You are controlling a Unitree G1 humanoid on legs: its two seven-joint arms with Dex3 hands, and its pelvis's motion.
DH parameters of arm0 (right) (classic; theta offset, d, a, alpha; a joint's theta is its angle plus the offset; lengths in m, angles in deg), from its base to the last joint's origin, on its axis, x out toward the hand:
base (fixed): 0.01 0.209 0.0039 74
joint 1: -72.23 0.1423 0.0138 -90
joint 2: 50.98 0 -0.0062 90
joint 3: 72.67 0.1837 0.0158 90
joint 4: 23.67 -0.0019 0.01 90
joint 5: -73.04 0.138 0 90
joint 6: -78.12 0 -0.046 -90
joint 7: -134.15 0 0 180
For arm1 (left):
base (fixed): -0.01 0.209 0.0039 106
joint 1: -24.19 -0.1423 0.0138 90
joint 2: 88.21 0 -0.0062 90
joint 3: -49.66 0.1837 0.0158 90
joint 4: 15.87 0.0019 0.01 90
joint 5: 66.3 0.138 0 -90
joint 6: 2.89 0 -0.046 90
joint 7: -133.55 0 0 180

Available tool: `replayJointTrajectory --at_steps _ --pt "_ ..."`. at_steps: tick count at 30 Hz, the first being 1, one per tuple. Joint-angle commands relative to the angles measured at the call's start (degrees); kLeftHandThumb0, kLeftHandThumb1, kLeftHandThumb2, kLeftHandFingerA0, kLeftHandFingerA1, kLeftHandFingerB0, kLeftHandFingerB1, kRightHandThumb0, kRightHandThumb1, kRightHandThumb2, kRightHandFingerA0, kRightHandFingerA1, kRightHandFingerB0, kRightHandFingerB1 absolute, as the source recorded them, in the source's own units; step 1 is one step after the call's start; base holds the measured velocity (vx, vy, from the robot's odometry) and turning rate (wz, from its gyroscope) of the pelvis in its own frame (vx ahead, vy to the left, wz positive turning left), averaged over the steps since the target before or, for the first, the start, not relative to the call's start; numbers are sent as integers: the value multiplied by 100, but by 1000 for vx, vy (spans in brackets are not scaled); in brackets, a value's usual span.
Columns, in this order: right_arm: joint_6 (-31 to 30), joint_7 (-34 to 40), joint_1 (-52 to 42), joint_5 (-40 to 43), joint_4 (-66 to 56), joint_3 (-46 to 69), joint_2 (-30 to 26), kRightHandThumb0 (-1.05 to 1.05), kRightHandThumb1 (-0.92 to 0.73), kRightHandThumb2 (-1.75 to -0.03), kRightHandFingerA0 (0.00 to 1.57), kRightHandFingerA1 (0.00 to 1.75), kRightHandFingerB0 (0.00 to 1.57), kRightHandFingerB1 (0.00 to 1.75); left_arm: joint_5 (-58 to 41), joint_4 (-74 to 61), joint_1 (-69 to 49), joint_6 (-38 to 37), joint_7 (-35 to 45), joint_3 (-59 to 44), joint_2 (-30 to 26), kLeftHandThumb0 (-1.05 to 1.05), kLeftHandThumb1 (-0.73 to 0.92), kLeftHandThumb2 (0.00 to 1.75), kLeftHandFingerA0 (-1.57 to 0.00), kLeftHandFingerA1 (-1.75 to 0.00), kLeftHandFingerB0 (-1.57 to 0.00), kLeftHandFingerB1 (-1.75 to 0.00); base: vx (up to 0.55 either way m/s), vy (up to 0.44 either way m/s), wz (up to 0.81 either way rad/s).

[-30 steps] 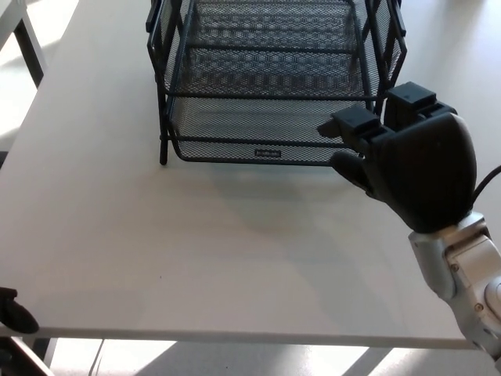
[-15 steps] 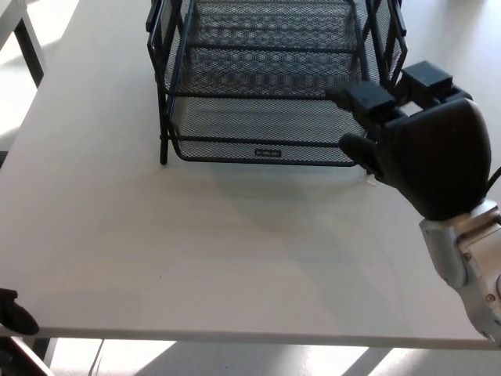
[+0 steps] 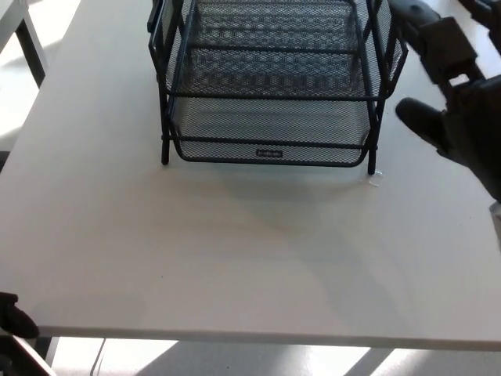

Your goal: The robot uses its right hand to grab the drawer kept on the middle of the desk and pull it out towards the robot

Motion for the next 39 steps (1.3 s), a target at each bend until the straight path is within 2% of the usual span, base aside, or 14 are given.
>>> replayJointTrajectory --at_steps 1,3,4,5,6,7,8,9,13,26,27,31,34,39 --pt "-109 -445 -403 302 -201 656 -332 -63 -63 -59 22 46 24 31 94 2 -51 47 63 -72 -32 -28 55 57 -81 -86 -82 -56 0 0 0" --pt "-192 -552 -697 455 -361 1006 -344 -64 -69 -61 11 43 16 33 93 -4 -41 89 95 -64 -37 -28 55 57 -79 -86 -81 -56 0 0 0" --pt "-240 -592 -830 480 -447 1154 -343 -38 -47 -103 1 53 0 50 92 -17 -40 116 109 -63 -37 -28 55 57 -80 -85 -82 -56 0 0 0" --pt "-269 -639 -912 485 -511 1256 -333 -38 -47 -103 1 53 0 50 90 -29 -42 133 116 -65 -34 -28 55 57 -80 -85 -82 -56 0 0 0" --pt "-359 -609 -1045 397 -560 1425 -362 -70 -70 -61 11 51 15 34 84 0 -29 107 117 -67 -45 -27 54 57 -80 -84 -82 -56 0 0 0" --pt "-408 -594 -1184 378 -607 1610 -355 -69 -68 -60 12 52 15 35 74 37 -23 66 112 -71 -47 -27 54 57 -79 -83 -81 -55 0 0 0" --pt "-401 -577 -1305 451 -617 1769 -350 -71 -51 -86 12 55 11 45 81 28 -30 76 108 -77 -42 -27 55 57 -79 -84 -82 -56 0 0 0" --pt "-332 -487 -1420 506 -551 1917 -386 -66 -66 -60 17 52 18 33 99 55 -19 25 96 -79 -59 -27 55 56 -79 -87 -81 -57 0 0 0" --pt "-256 -316 -1790 710 -367 2511 -385 -64 -62 -58 24 50 27 32 127 -5 -50 70 107 -112 -62 -28 55 56 -79 -88 -82 -57 0 0 0" --pt "119 116 -2650 1253 258 3669 -342 -65 -61 -59 18 65 26 36 122 123 -15 10 94 -95 -46 -28 55 57 -80 -85 -81 -55 0 0 0" --pt "-113 -37 -2795 1158 289 3742 -338 -69 -71 -60 10 67 21 38 93 155 -5 -62 93 -94 -50 -27 55 57 -79 -86 -81 -56 0 0 0" --pt "-48 168 -3024 1256 641 3986 -356 -71 -69 -61 16 69 28 39 65 76 -10 99 160 -96 -32 -29 56 57 -79 -84 -80 -54 0 0 0" --pt "-280 87 -3316 1171 839 4085 -351 -68 -67 -60 9 72 20 41 134 114 -3 -16 112 -91 -61 -28 56 57 -79 -83 -80 -54 0 0 0" --pt "-219 373 -3598 1335 1602 4051 -270 -65 -57 -58 22 74 32 39 164 194 32 -92 86 -69 -75 -29 56 57 -78 -85 -80 -55 0 0 0"
